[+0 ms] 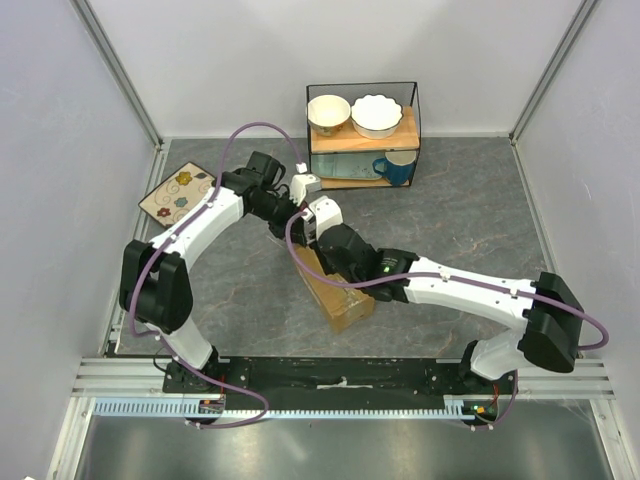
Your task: Unpack the express box
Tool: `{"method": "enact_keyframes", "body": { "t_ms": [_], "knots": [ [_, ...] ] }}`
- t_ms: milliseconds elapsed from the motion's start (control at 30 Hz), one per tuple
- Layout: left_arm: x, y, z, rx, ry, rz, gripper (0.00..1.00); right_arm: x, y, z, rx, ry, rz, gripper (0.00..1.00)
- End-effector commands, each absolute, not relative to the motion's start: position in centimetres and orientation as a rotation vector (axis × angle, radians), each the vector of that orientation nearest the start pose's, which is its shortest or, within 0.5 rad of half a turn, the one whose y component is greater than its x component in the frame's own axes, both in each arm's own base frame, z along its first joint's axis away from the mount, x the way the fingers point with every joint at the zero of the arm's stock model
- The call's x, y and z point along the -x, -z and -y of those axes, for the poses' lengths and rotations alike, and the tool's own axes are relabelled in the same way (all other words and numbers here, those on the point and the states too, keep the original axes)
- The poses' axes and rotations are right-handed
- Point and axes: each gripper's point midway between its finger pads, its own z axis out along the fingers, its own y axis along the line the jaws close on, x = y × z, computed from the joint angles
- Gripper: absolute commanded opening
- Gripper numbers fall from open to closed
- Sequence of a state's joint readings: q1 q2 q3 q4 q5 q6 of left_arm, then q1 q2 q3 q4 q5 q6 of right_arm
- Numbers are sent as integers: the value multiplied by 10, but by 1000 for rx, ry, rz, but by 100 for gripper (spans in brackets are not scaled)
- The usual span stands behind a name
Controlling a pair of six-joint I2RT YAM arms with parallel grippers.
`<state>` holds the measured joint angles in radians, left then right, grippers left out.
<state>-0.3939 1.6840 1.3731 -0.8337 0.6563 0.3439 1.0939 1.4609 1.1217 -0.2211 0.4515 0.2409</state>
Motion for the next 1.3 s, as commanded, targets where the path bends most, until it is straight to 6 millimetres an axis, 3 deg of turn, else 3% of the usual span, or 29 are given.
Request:
{"method": "enact_keyframes", "body": {
  "t_ms": [0, 767, 1267],
  "knots": [
    [-326, -113, 196, -1064, 576, -2430, 2, -209, -173, -336, 713, -391, -2091, 0],
    [-362, -112, 167, -948, 259, -2464, 2, -180, -176, -316, 668, -415, -2135, 0],
    [-374, -115, 150, -906, 103, -2455, 2, -163, -163, -309, 678, -371, -2172, 0]
  ]
}}
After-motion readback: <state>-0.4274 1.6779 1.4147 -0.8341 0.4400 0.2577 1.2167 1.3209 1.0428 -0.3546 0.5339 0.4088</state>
